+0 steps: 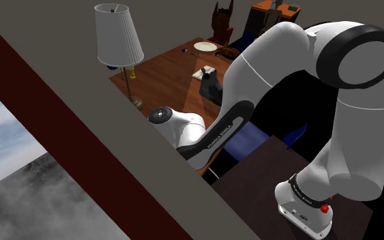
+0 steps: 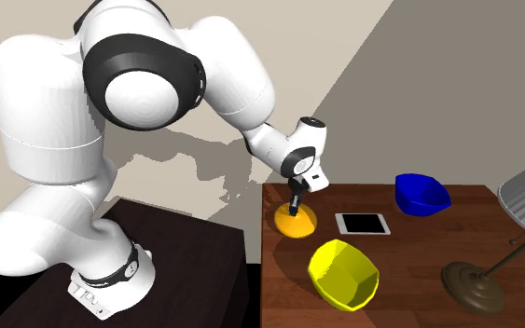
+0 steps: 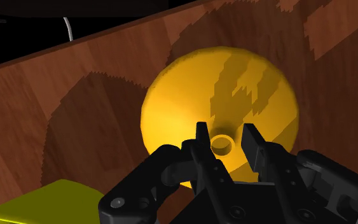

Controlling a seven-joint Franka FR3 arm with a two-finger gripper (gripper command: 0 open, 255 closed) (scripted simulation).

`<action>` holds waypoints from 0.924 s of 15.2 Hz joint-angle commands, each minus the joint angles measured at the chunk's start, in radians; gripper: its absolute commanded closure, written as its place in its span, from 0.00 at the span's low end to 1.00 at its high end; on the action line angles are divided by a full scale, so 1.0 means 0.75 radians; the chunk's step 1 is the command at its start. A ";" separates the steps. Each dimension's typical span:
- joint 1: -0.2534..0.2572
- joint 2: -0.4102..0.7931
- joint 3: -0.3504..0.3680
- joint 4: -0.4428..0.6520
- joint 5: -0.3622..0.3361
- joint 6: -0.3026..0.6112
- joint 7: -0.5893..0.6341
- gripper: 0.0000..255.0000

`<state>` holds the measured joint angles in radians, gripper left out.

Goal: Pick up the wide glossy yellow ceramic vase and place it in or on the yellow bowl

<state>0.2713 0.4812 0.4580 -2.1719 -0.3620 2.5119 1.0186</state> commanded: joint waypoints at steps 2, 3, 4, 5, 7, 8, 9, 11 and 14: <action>0.000 0.000 0.000 0.000 0.000 0.000 0.000 1.00; 0.000 0.000 0.000 0.000 0.000 0.000 0.000 1.00; 0.000 0.000 0.000 0.000 0.000 0.000 0.000 1.00; 0.000 0.001 0.000 0.000 0.000 0.000 0.000 1.00; 0.000 0.001 0.000 0.000 -0.001 0.001 0.000 1.00; 0.000 0.000 0.000 0.000 0.000 0.000 0.000 1.00; -0.007 -0.016 0.009 -0.003 0.011 -0.012 -0.008 1.00; -0.020 -0.048 0.027 -0.007 0.035 -0.037 -0.023 1.00; -0.039 -0.095 0.053 -0.011 0.070 -0.076 -0.047 1.00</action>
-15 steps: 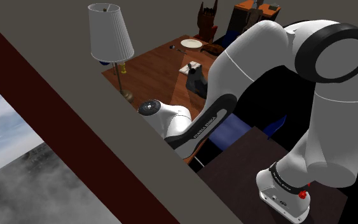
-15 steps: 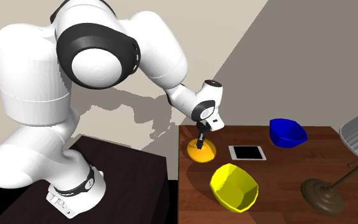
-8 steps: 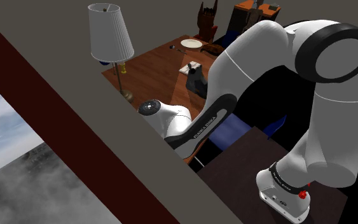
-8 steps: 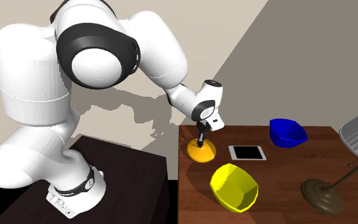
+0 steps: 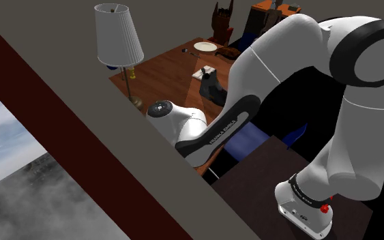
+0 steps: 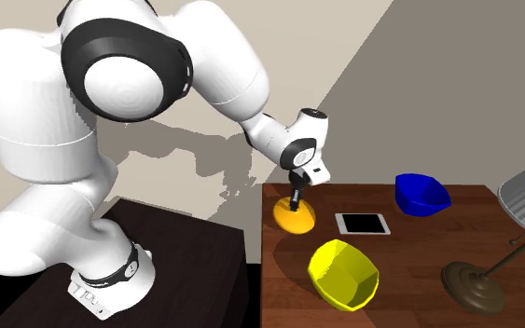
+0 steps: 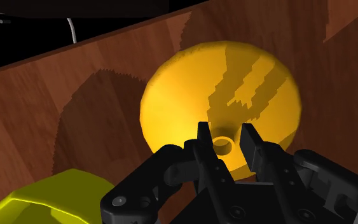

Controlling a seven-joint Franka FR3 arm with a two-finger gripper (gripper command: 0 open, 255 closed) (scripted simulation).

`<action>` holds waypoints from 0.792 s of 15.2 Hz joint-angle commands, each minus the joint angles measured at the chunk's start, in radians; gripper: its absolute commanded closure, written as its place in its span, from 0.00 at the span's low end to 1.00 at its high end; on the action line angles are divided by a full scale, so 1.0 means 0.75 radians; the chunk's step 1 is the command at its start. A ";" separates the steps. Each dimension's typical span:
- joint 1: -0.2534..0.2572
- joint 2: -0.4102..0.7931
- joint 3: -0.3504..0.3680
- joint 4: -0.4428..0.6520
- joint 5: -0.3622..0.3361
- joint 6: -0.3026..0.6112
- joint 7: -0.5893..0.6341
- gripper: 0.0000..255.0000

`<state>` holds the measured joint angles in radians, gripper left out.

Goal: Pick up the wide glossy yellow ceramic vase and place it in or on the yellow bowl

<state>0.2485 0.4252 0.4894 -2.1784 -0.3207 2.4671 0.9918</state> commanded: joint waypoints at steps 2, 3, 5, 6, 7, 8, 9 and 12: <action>-0.021 -0.051 0.027 -0.004 0.040 -0.042 -0.027 1.00; -0.027 -0.067 0.034 -0.004 0.052 -0.055 -0.036 1.00; -0.038 -0.097 0.049 -0.004 0.076 -0.082 -0.052 1.00; -0.043 -0.113 0.056 -0.003 0.088 -0.096 -0.060 1.00; -0.048 -0.128 0.063 -0.002 0.100 -0.110 -0.068 1.00; -0.053 -0.142 0.069 0.000 0.113 -0.124 -0.076 1.00; -0.058 -0.157 0.076 0.001 0.125 -0.138 -0.085 1.00; -0.071 -0.201 0.093 0.008 0.160 -0.182 -0.108 1.00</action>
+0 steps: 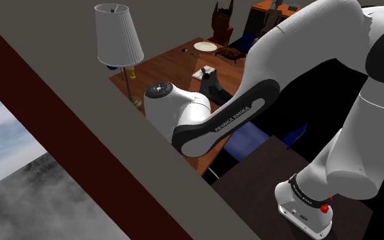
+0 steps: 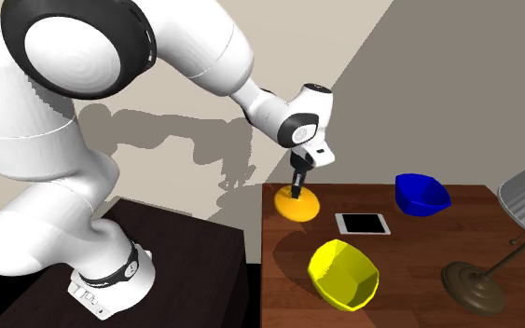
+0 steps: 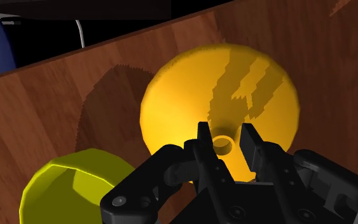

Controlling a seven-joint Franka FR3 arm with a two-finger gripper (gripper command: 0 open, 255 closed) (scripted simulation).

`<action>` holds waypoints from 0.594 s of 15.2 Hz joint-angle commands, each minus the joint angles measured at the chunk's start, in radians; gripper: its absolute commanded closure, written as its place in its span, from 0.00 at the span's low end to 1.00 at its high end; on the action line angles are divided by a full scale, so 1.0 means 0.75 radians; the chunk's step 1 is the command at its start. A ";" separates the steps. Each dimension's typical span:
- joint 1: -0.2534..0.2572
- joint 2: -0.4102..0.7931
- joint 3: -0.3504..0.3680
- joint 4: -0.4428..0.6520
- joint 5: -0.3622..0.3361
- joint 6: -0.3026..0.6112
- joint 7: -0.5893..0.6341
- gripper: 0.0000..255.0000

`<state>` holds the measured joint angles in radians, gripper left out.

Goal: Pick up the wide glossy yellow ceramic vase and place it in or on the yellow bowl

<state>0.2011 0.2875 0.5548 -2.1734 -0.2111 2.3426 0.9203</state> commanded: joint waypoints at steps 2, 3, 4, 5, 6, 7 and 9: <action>-0.016 -0.045 0.015 0.008 0.037 -0.045 -0.029 1.00; -0.019 -0.059 0.020 0.011 0.048 -0.060 -0.036 1.00; -0.023 -0.073 0.024 0.015 0.059 -0.075 -0.044 1.00; -0.026 -0.086 0.028 0.019 0.070 -0.090 -0.051 1.00; -0.029 -0.099 0.032 0.024 0.081 -0.106 -0.059 1.00; -0.032 -0.113 0.035 0.029 0.091 -0.121 -0.066 1.00; -0.037 -0.138 0.041 0.039 0.111 -0.152 -0.079 1.00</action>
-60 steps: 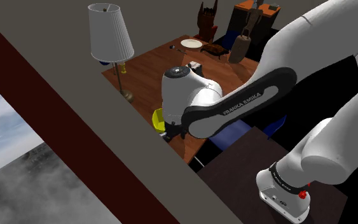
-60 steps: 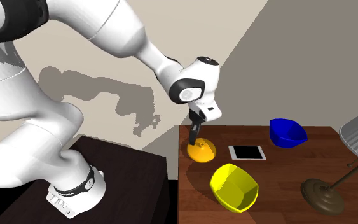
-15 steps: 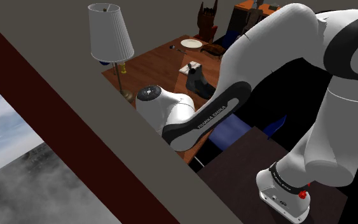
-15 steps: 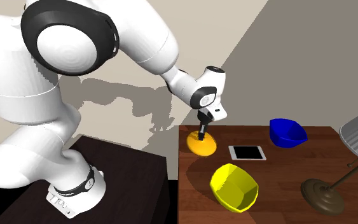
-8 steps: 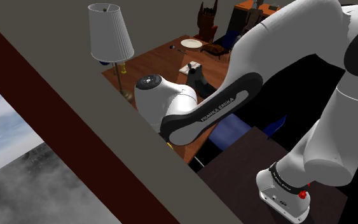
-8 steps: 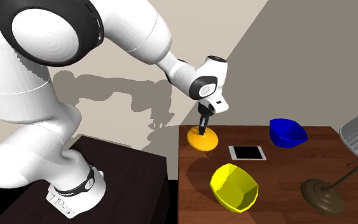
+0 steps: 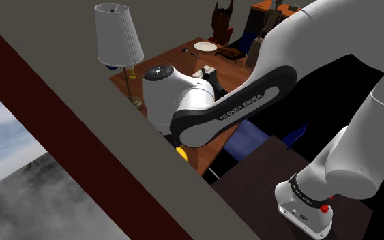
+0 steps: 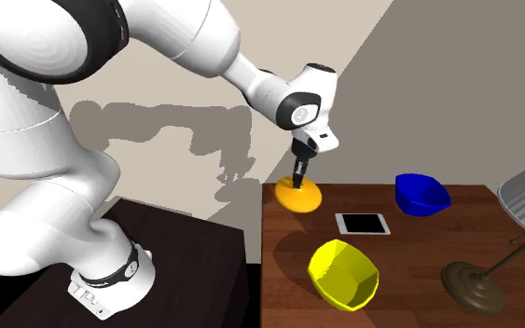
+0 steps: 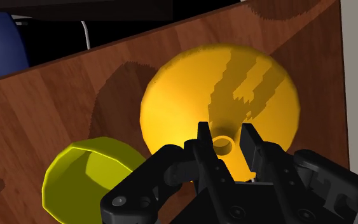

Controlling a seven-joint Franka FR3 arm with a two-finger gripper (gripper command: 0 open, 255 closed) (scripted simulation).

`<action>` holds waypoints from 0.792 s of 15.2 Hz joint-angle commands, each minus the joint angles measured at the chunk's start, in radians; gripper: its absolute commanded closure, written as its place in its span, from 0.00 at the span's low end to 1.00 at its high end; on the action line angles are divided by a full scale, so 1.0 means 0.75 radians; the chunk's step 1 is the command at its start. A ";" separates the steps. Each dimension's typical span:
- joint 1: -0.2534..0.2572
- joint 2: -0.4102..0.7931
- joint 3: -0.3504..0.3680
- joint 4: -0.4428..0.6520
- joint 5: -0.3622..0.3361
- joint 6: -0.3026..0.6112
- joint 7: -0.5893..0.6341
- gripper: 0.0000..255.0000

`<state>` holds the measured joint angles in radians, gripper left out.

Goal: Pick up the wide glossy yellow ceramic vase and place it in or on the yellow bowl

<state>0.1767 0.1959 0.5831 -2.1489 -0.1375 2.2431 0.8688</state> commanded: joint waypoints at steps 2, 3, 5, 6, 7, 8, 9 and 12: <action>-0.009 -0.040 0.008 0.018 0.032 -0.051 -0.024 1.00; -0.011 -0.052 0.011 0.025 0.041 -0.067 -0.030 1.00; -0.014 -0.067 0.013 0.033 0.052 -0.088 -0.038 1.00; -0.033 -0.075 0.001 0.036 0.057 -0.096 -0.073 1.00; -0.053 -0.081 -0.011 0.040 0.061 -0.104 -0.107 1.00; -0.071 -0.086 -0.024 0.045 0.064 -0.112 -0.140 1.00; -0.090 -0.090 -0.037 0.052 0.066 -0.121 -0.173 1.00; -0.142 -0.091 -0.076 0.083 0.067 -0.150 -0.267 1.00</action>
<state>0.0800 0.1261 0.5340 -2.0945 -0.0868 2.1367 0.6881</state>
